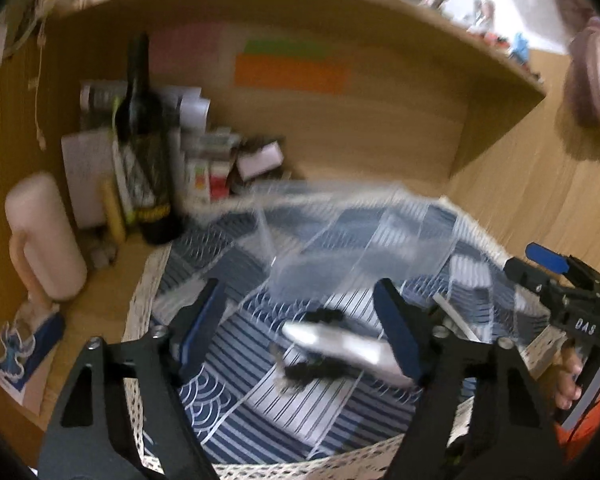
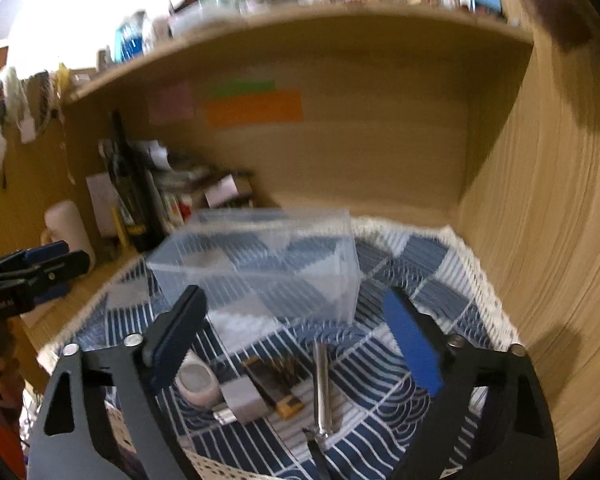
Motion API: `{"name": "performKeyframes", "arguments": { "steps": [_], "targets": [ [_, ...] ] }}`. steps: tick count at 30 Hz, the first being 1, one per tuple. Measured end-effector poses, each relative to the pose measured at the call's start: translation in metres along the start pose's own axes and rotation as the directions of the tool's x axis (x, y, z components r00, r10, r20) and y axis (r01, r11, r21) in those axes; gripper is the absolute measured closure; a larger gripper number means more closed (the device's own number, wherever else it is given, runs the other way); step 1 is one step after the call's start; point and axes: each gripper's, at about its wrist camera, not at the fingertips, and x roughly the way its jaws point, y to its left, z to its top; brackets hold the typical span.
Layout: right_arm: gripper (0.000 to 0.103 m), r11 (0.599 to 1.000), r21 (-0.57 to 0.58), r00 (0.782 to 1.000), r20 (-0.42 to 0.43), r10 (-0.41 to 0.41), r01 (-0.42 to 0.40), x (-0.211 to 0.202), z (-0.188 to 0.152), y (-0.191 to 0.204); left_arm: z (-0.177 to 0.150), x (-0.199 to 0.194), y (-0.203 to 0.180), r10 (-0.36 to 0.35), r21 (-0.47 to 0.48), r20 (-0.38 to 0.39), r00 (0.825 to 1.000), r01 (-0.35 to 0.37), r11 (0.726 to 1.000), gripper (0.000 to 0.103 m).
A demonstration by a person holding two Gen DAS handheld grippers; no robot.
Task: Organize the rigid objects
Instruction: 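Grasp the silver metal cylinder with the right tool while the left tool moves toward the keys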
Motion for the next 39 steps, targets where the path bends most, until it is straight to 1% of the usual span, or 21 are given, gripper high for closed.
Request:
{"name": "performKeyframes", "arguments": {
  "steps": [4,7,10,12,15,18,20,22,25,26,27,28,30,32,34,35,37,39],
  "targets": [
    [0.031,1.0,0.005,0.997,-0.081,-0.003,0.004,0.017,-0.013,-0.006,-0.018,0.018,0.012,-0.003,-0.027,-0.091,0.996,0.0,1.0,0.031],
    [0.035,1.0,0.006,0.992,-0.126,-0.006,0.007,0.026,-0.022,-0.009,-0.03,0.031,0.015,-0.003,-0.026,-0.143,0.99,-0.001,1.0,0.032],
    [0.042,1.0,0.009,0.984,-0.178,-0.004,0.006,0.035,-0.031,-0.012,-0.042,0.04,0.011,-0.014,-0.013,-0.189,0.982,0.011,1.0,0.034],
    [0.045,1.0,0.013,0.977,-0.211,0.0,0.003,0.039,-0.038,-0.014,-0.048,0.045,0.007,-0.019,-0.004,-0.208,0.978,0.018,1.0,0.034],
    [0.046,1.0,0.016,0.967,-0.254,0.003,0.001,0.047,-0.048,-0.017,-0.053,0.052,-0.001,-0.034,0.008,-0.233,0.972,0.036,0.999,0.034],
    [0.048,1.0,0.017,0.96,-0.279,0.011,-0.006,0.05,-0.053,-0.018,-0.055,0.06,-0.011,-0.048,0.03,-0.254,0.966,0.058,0.998,0.034],
    [0.048,1.0,0.012,0.957,-0.288,0.011,-0.008,0.053,-0.056,-0.018,-0.055,0.066,-0.018,-0.042,0.053,-0.271,0.962,0.059,0.997,0.032],
    [0.049,1.0,0.008,0.954,-0.298,0.016,-0.014,0.056,-0.058,-0.018,-0.055,0.073,-0.024,-0.027,0.076,-0.283,0.959,0.051,0.996,0.032],
    [0.057,1.0,0.007,0.947,-0.319,0.024,-0.023,0.064,-0.059,-0.019,-0.055,0.083,-0.029,-0.008,0.1,-0.303,0.953,0.04,0.994,0.029],
    [0.061,1.0,0.01,0.945,-0.326,0.028,-0.027,0.068,-0.06,-0.02,-0.055,0.086,-0.03,-0.002,0.103,-0.31,0.951,0.036,0.994,0.029],
    [0.062,0.999,0.018,0.946,-0.323,0.037,-0.033,0.069,-0.06,-0.022,-0.055,0.089,-0.03,0.009,0.109,-0.317,0.948,0.027,0.994,0.029],
    [0.062,0.999,0.021,0.946,-0.322,0.039,-0.033,0.069,-0.059,-0.023,-0.056,0.091,-0.03,0.023,0.114,-0.317,0.948,0.014,0.993,0.029],
    [0.069,0.999,0.026,0.947,-0.32,0.036,-0.029,0.071,-0.059,-0.025,-0.056,0.092,-0.029,0.033,0.121,-0.314,0.949,0.005,0.993,0.029],
    [0.073,0.999,0.029,0.944,-0.327,0.033,-0.025,0.074,-0.059,-0.027,-0.057,0.092,-0.03,0.039,0.128,-0.311,0.949,0.001,0.992,0.029],
    [0.074,0.999,0.025,0.94,-0.339,0.029,-0.022,0.078,-0.061,-0.028,-0.057,0.094,-0.031,0.054,0.139,-0.307,0.95,-0.011,0.99,0.029],
    [0.077,1.0,0.021,0.94,-0.341,0.023,-0.017,0.08,-0.061,-0.028,-0.057,0.094,-0.032,0.061,0.142,-0.304,0.951,-0.018,0.99,0.029],
    [0.081,1.0,0.005,0.942,-0.336,0.009,-0.008,0.082,-0.06,-0.027,-0.057,0.095,-0.034,0.066,0.148,-0.294,0.954,-0.023,0.989,0.032],
    [0.089,1.0,0.005,0.943,-0.331,0.01,-0.009,0.083,-0.059,-0.025,-0.057,0.096,-0.036,0.071,0.157,-0.282,0.957,-0.027,0.987,0.046]
  ]
}}
